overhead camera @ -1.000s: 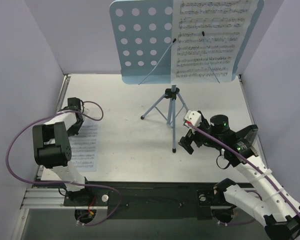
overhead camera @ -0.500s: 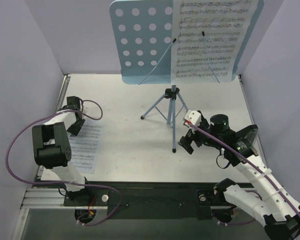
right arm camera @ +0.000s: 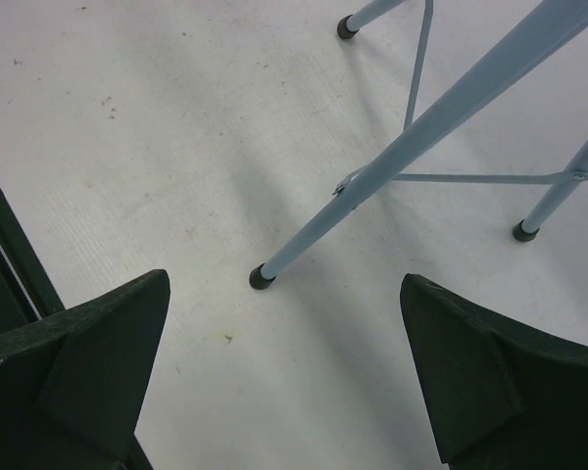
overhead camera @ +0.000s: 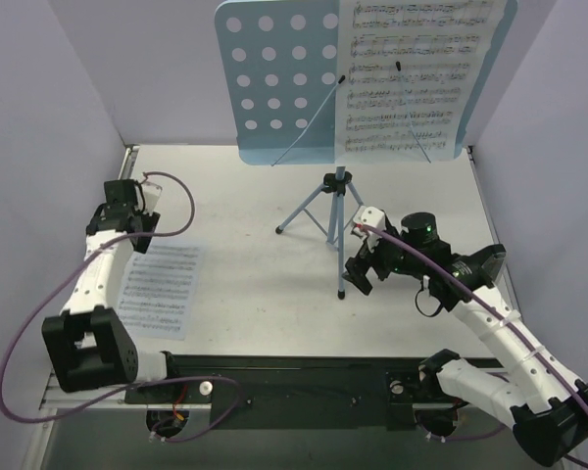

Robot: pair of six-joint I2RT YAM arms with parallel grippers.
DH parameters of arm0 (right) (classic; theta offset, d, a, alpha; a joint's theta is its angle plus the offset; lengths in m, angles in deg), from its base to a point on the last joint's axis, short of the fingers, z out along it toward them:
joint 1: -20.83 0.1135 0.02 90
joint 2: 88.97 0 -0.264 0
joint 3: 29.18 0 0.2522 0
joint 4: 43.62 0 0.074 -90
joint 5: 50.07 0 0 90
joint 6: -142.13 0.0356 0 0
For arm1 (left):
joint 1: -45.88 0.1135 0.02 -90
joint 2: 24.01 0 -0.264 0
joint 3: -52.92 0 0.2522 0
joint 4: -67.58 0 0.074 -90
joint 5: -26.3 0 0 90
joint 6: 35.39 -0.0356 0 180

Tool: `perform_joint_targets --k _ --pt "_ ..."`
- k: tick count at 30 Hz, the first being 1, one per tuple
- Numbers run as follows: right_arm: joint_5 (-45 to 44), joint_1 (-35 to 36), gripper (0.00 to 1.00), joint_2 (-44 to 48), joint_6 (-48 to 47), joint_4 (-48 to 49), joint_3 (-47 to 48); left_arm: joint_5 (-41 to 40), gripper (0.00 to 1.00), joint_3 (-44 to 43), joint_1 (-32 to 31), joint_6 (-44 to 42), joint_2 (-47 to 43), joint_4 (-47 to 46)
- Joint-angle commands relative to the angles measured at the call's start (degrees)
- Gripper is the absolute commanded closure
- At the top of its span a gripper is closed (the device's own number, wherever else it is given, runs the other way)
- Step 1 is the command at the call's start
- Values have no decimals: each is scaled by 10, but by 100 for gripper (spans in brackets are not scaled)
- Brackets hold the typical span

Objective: Pack up the instrument practice props

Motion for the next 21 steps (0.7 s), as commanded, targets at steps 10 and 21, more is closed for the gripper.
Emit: perform_joint_targets --k 10,21 --pt "31 -6 0 33 -71 -99 131 371 32 -116 -77 21 -274 134" --pt "79 5 3 15 -104 -213 270 663 46 -350 -166 64 -241 143"
